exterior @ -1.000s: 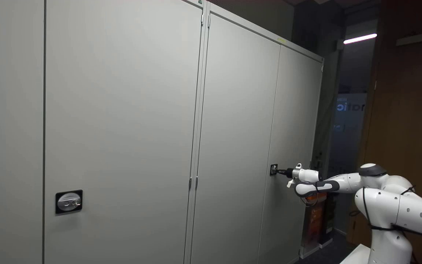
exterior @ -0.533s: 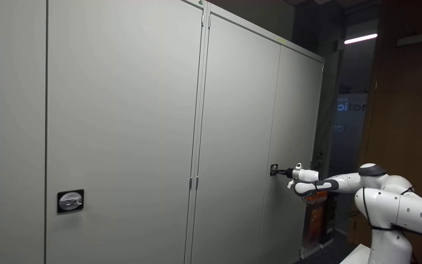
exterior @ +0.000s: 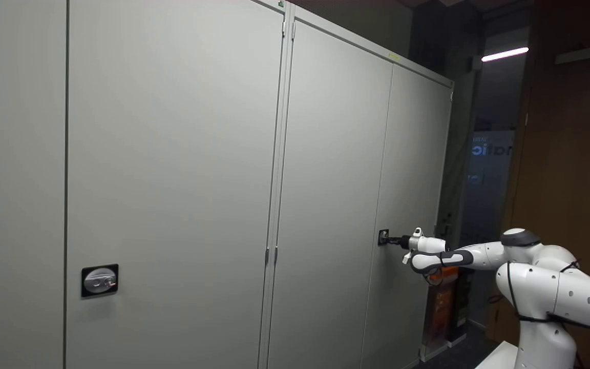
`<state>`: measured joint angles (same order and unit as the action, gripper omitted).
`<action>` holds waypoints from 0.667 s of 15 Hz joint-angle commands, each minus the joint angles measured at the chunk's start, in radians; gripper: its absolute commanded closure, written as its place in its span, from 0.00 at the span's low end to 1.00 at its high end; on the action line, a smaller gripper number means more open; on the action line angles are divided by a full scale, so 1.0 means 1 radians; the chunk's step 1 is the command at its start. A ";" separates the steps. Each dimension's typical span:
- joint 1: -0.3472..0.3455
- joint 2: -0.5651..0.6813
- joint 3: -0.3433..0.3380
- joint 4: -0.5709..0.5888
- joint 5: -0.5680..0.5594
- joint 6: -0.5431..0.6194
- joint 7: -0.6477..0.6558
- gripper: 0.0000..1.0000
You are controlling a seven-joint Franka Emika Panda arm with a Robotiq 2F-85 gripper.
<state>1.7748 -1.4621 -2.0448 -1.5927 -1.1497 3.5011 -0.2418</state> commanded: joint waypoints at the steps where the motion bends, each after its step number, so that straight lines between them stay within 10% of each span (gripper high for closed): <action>1: 0.099 -0.010 -0.058 0.178 0.091 -0.002 -0.072 0.92; 10: 0.102 -0.010 -0.062 0.196 0.091 -0.003 -0.120 0.92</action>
<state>1.7747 -1.4621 -2.0453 -1.5904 -1.1439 3.5017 -0.3046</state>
